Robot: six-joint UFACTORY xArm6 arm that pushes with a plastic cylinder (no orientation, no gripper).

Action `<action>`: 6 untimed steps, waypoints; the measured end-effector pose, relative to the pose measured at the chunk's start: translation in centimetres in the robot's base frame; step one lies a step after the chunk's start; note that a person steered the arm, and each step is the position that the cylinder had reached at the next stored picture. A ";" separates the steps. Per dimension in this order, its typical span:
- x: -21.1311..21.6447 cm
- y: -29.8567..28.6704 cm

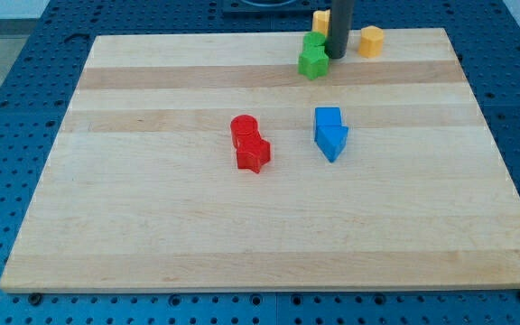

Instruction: Slide the green circle a bit left and down

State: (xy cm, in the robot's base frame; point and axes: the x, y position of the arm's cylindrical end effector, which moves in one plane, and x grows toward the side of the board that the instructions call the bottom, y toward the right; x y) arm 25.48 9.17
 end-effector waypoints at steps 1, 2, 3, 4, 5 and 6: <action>1.0 -2.0; 1.0 -1.1; -1.1 2.0; -4.4 3.3; -5.2 2.3; -3.6 -1.0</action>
